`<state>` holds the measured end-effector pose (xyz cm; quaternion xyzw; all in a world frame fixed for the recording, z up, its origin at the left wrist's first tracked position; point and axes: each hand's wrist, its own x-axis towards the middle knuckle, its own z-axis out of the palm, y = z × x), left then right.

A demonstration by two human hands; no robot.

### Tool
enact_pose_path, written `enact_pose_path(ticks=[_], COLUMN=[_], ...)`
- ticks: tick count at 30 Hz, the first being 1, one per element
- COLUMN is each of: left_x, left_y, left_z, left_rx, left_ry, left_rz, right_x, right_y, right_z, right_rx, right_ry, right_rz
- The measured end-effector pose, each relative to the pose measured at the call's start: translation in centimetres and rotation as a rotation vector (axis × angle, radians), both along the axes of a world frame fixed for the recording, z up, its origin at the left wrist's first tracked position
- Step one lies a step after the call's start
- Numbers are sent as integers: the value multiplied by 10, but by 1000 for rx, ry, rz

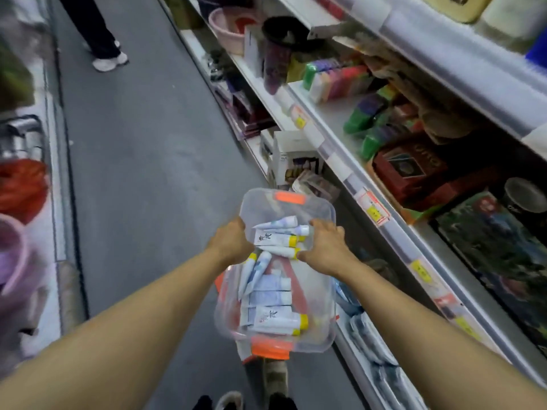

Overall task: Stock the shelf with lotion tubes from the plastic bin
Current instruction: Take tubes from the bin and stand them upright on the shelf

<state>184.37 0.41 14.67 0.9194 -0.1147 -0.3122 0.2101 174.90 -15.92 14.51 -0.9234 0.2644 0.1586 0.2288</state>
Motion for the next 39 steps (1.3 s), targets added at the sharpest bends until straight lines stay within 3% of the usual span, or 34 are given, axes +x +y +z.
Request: enact_pose_path(ticks=[15,20,25,29,36,39], left_x=[13,16,14,15,15,16], left_y=[-46,-60,-62,-60,-55,-55], left_z=[-139,-168,-196,-211,-219,-218], left_rx=[45,48,81,105,113,106], left_ry=[91,115,131,135,161,177], left_rz=[178,142,154,157,134,132], right_x=[74,83,84,90,92,84], right_y=[-50,-45,-35,-28,-28,-34], right_z=[-191,-244,-275,-289,-295,-293], right_rx=[93,7,-219,-478,-472,-446], right_ry=[168,187,197,67,118,72], right_rz=[220,284,400,524,526,406])
